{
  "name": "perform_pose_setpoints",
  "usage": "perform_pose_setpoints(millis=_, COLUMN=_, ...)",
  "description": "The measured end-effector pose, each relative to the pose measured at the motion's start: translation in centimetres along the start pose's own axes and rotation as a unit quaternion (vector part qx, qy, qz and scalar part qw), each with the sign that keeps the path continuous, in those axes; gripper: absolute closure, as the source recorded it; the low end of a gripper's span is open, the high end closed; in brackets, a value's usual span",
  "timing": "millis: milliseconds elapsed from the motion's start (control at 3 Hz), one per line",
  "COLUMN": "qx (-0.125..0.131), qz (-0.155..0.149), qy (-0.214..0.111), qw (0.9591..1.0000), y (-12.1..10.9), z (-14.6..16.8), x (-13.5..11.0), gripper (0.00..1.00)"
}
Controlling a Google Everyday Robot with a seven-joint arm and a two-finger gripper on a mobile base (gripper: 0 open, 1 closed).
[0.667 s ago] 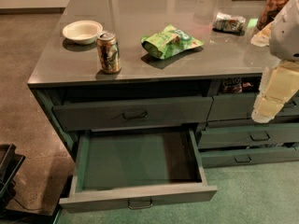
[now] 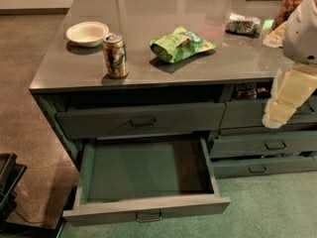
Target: Place orange can into middle drawer
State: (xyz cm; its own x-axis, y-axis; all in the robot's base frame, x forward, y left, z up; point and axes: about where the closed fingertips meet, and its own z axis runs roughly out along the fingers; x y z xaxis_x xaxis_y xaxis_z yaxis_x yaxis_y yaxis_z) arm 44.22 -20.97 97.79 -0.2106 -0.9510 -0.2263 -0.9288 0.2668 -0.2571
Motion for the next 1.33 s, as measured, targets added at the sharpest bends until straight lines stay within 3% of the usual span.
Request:
perform_pose_setpoints(millis=333, qx=-0.006, qz=-0.004, qy=-0.050, qw=0.9987, y=-1.0, z=1.5, x=-3.6, gripper=0.00)
perform_pose_setpoints(millis=667, qx=-0.016, qz=-0.016, qy=-0.108, qw=0.9939, y=-1.9, z=3.2, x=-8.5, gripper=0.00)
perform_pose_setpoints(millis=1333, qx=-0.006, qz=-0.051, qy=-0.197, qw=0.9791, y=-4.2, z=7.1, x=-17.9, gripper=0.00)
